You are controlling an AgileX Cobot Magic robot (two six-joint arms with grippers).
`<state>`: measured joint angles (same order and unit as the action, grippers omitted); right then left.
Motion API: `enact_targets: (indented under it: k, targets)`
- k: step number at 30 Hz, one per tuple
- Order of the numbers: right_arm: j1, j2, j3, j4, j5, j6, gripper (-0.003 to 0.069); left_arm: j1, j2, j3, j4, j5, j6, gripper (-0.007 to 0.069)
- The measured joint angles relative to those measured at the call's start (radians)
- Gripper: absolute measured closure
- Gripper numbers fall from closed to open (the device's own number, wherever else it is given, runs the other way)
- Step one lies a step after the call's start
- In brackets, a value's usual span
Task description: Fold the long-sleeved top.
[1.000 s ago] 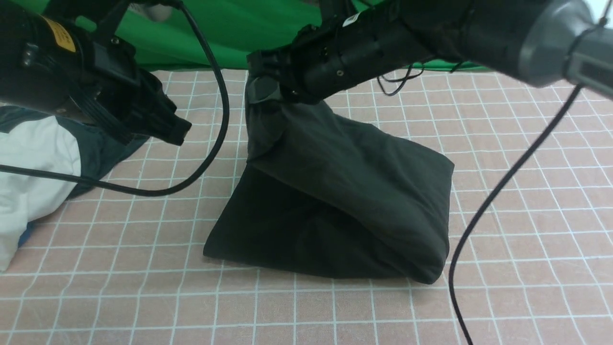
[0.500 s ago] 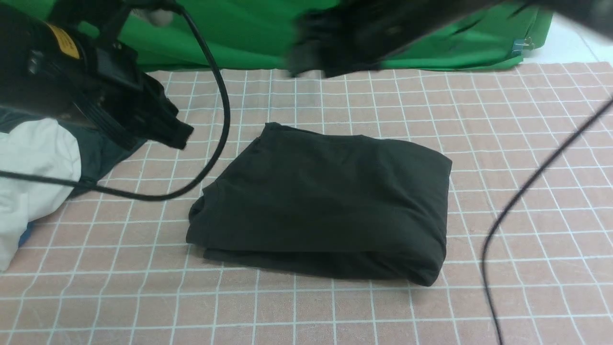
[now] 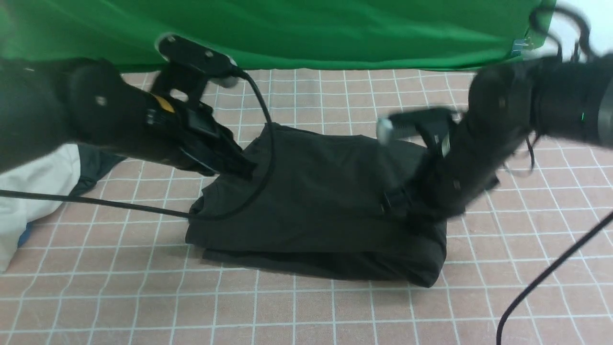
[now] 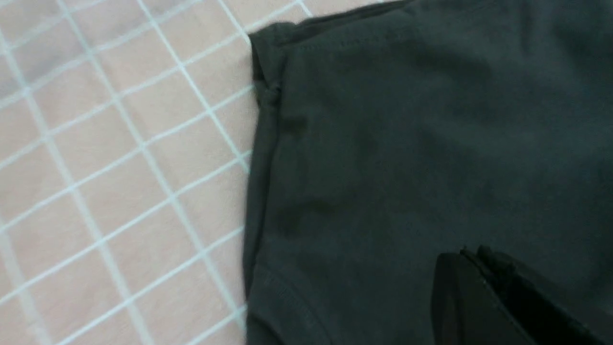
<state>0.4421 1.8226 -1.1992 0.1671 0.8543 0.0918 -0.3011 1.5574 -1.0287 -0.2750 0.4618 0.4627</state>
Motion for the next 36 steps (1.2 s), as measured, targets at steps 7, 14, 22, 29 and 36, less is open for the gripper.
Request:
enact_targets:
  k: [7,14,22,29,36]
  targets:
    - [-0.012,-0.02,0.126,0.016,-0.081,-0.008,0.0619,0.0,0.099,0.002,-0.045,-0.011,0.068,0.0606]
    - [-0.043,-0.12,0.084,-0.043,-0.029,-0.001,0.062,0.0,0.081,-0.028,-0.069,0.033,0.082,0.0606]
    - [-0.223,-0.084,-0.03,0.04,-0.215,0.055,0.0383,-0.033,0.039,-0.065,-0.09,0.105,0.12,0.0606]
    - [-0.255,0.071,-0.088,0.152,-0.242,0.042,0.0071,-0.11,-0.051,-0.048,-0.06,0.106,0.131,0.0606]
    - [-0.255,0.184,-0.095,0.201,-0.272,0.014,0.0263,-0.129,-0.227,0.011,-0.046,0.103,0.131,0.0606]
